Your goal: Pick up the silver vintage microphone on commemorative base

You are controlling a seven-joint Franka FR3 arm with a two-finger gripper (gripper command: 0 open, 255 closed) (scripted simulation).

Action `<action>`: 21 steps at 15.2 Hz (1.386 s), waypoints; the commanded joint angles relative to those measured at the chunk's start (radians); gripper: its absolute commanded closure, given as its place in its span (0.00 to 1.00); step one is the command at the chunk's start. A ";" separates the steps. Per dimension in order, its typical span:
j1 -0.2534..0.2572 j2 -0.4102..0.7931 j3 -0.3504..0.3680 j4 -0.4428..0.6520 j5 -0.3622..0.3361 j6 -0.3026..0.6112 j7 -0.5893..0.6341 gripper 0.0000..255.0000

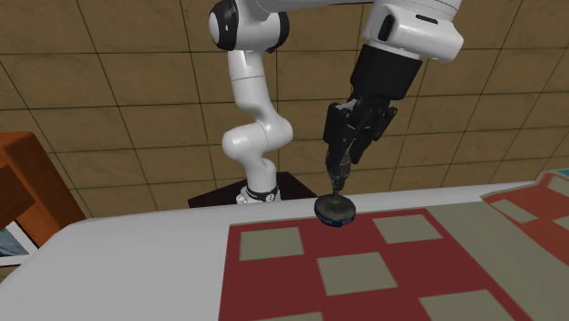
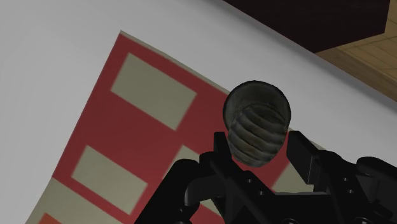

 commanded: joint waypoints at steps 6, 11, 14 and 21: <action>-0.001 0.001 -0.001 -0.001 -0.001 -0.001 -0.002 1.00; -0.001 0.022 0.001 0.090 -0.002 -0.069 -0.014 1.00; -0.001 0.038 0.002 0.148 -0.004 -0.110 -0.021 1.00; -0.002 0.085 0.006 0.297 -0.009 -0.212 -0.040 1.00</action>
